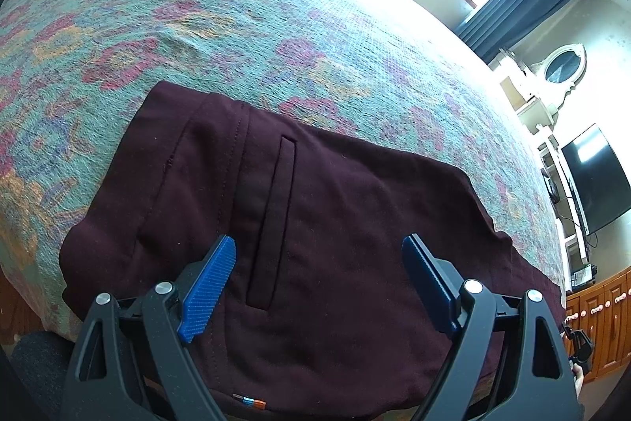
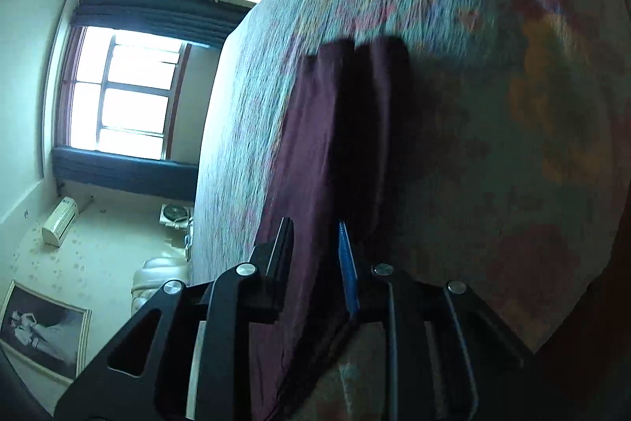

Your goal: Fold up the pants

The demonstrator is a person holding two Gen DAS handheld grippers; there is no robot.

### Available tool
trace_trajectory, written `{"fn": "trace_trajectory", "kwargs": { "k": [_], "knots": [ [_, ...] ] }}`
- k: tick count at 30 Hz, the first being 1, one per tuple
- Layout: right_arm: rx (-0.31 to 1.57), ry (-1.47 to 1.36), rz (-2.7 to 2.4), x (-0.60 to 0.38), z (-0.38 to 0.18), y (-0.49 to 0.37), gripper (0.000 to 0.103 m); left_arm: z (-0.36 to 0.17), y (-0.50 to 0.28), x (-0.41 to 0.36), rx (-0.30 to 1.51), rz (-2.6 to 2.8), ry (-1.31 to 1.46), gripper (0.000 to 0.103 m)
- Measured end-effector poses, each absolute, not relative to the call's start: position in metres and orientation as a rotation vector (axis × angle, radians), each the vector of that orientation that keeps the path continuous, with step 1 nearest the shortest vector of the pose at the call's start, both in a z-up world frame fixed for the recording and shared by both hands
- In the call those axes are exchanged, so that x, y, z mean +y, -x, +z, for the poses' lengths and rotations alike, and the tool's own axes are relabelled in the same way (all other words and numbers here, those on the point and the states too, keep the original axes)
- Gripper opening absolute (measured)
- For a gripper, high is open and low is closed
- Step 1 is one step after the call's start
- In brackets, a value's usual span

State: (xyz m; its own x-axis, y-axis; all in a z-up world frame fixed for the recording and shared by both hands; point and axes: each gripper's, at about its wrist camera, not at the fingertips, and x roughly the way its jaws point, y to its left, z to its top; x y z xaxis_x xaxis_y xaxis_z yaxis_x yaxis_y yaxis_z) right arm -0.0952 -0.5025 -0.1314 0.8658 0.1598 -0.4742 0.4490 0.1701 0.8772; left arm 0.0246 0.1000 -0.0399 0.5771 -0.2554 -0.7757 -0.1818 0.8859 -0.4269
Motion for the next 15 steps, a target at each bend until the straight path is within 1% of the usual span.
{"fn": "trace_trajectory", "kwargs": {
  "k": [3, 4, 5, 6, 11, 13, 15],
  "knots": [
    [0.568, -1.434, -0.166, -0.478, -0.140, 0.087, 0.023, -0.040, -0.023, 0.099, 0.963, -0.045, 0.500, 0.085],
    [0.581, -1.427, -0.160, -0.474, -0.142, 0.084, 0.021, -0.040, -0.023, 0.099, 0.962, -0.045, 0.502, 0.085],
    [0.597, -1.403, -0.167, -0.471, -0.141, 0.081, 0.006, -0.040, -0.023, 0.099, 0.962, -0.045, 0.503, 0.085],
    [0.604, -1.377, -0.182, -0.468, -0.138, 0.080, 0.004, -0.040, -0.022, 0.098, 0.962, -0.044, 0.503, 0.085],
    [0.555, -1.283, -0.204, -0.459, -0.102, 0.084, 0.003, -0.039, -0.022, 0.101, 0.966, -0.051, 0.518, 0.085],
    [0.558, -1.267, -0.216, -0.461, -0.101, 0.084, 0.003, -0.039, -0.021, 0.103, 0.965, -0.057, 0.528, 0.085],
    [0.581, -1.283, -0.225, -0.463, -0.112, 0.084, 0.003, -0.039, -0.021, 0.103, 0.963, -0.059, 0.528, 0.085]
  ]
}}
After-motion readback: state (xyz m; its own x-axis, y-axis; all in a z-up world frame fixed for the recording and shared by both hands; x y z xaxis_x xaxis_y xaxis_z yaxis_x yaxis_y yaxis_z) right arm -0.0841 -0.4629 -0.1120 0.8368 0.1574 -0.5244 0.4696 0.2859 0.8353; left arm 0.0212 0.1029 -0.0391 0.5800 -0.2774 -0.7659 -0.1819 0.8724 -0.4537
